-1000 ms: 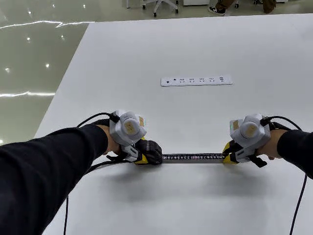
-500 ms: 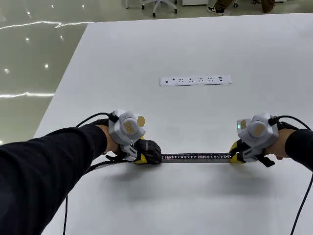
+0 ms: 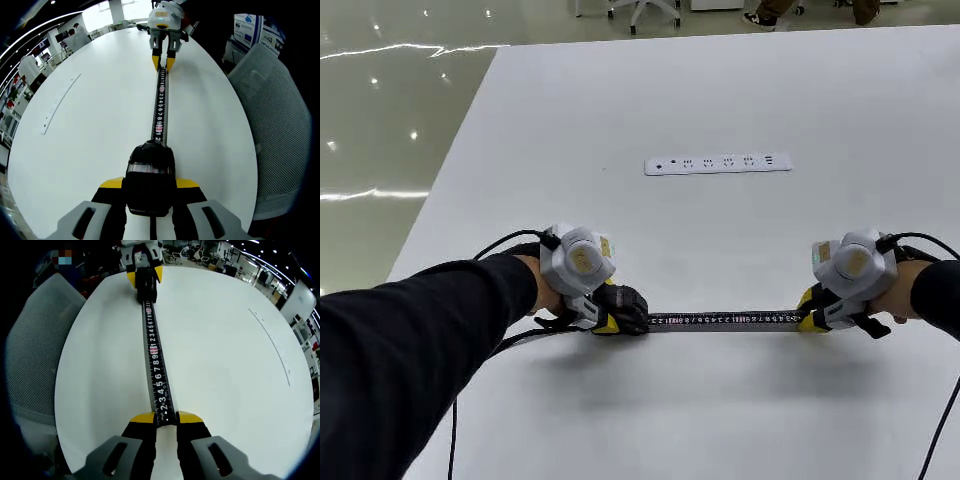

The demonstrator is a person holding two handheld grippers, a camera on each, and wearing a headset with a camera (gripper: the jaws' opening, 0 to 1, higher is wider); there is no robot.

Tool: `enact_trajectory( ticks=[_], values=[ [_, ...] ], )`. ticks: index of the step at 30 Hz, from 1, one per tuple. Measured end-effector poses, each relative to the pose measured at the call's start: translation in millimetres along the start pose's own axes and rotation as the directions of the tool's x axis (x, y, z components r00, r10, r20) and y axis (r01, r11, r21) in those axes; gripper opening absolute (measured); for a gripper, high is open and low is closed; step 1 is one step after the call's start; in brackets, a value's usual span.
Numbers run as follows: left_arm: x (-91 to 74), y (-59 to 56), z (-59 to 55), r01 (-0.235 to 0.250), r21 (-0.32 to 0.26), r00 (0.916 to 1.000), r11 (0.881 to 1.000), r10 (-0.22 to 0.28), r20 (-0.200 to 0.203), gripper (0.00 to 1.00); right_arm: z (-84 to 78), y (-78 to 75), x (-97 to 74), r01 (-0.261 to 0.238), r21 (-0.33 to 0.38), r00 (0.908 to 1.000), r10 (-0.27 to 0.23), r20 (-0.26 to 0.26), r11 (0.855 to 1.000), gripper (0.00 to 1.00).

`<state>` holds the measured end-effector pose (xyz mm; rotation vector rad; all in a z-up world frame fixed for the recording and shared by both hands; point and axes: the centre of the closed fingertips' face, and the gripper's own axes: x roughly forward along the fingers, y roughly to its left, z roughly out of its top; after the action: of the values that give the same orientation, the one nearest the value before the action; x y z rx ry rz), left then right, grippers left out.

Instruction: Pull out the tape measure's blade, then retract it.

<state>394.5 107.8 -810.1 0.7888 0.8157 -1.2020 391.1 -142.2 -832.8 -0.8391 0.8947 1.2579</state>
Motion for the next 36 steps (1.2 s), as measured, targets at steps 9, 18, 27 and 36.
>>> enact_trajectory(
  ticks=[9, 18, 27, 36],
  values=[
    [0.2, -0.1, -0.1, -0.004, -0.002, 1.0000, 1.000, 0.004, 0.008, 0.32, 0.3, 0.0, 0.9, -0.015, 0.005, 0.9997, 0.015, -0.017, 1.000, 0.11],
    [0.4, -0.3, 0.3, -0.003, 0.007, 1.0000, 1.000, 0.003, 0.003, 0.32, -0.9, -1.3, 2.1, -0.022, 0.004, 0.9989, 0.022, -0.043, 1.000, 0.11],
    [-1.2, -0.3, 2.8, -0.042, 0.057, 0.9990, 0.998, 0.041, 0.017, 0.33, -2.4, -5.4, 4.7, -0.023, 0.001, 0.9936, 0.023, -0.110, 1.000, 0.12],
    [-26.0, 7.2, -5.6, -0.143, -0.320, 0.9641, 0.937, 0.205, 0.169, 0.48, -9.7, -16.0, -6.4, 0.128, 0.081, 0.9917, -0.127, -0.020, 0.988, 0.32]
  ],
)
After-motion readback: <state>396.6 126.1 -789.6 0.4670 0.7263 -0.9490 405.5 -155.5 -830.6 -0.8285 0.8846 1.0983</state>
